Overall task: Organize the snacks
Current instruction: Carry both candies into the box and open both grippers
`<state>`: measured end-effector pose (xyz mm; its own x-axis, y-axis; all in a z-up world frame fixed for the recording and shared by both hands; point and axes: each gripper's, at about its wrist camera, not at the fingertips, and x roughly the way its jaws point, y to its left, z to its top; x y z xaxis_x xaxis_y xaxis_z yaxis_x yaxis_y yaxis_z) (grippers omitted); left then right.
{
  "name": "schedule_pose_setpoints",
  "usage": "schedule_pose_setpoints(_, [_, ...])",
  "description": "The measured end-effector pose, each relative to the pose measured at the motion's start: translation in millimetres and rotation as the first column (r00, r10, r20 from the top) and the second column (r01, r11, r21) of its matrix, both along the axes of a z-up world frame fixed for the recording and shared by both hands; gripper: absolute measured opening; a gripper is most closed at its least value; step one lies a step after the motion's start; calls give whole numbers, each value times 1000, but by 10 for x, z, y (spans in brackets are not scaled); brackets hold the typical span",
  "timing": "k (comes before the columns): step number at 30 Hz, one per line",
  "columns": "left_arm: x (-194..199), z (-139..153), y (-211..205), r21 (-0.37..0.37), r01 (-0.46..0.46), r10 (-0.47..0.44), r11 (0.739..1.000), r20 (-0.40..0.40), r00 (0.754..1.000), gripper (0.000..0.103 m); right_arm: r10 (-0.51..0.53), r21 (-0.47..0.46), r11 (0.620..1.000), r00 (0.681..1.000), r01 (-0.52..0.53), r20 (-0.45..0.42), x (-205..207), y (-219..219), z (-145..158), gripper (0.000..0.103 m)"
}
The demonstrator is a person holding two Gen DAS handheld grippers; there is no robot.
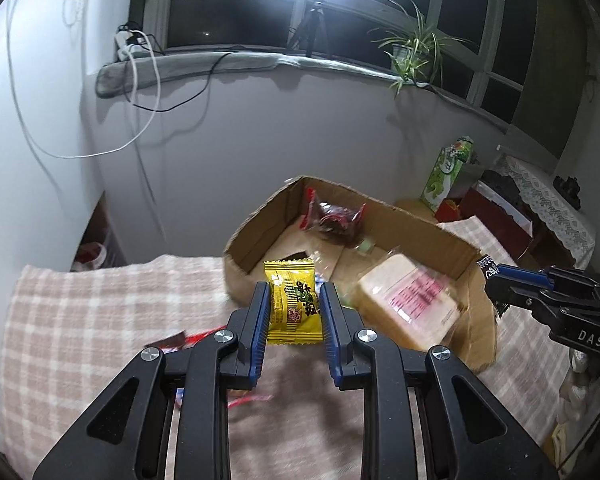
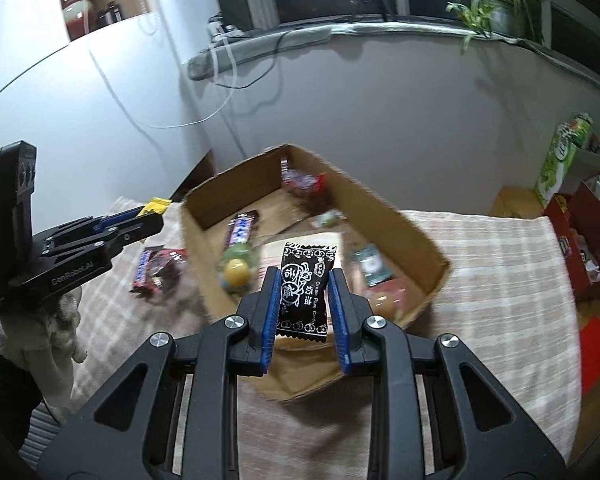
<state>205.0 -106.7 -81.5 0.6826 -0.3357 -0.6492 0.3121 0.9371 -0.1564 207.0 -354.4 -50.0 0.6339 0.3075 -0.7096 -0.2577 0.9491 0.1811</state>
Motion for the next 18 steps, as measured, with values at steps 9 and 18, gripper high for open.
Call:
schedule_pose_setpoints(9, [291, -70, -238, -3, -1, 1, 1000, -32, 999, 23, -34, -8, 999, 999, 34, -30, 314, -219, -117, 25])
schedule_pose_setpoints(18, [495, -199, -398, 14, 0, 1, 1000, -61, 998, 23, -36, -26, 999, 997, 35, -71, 529, -225, -327, 25])
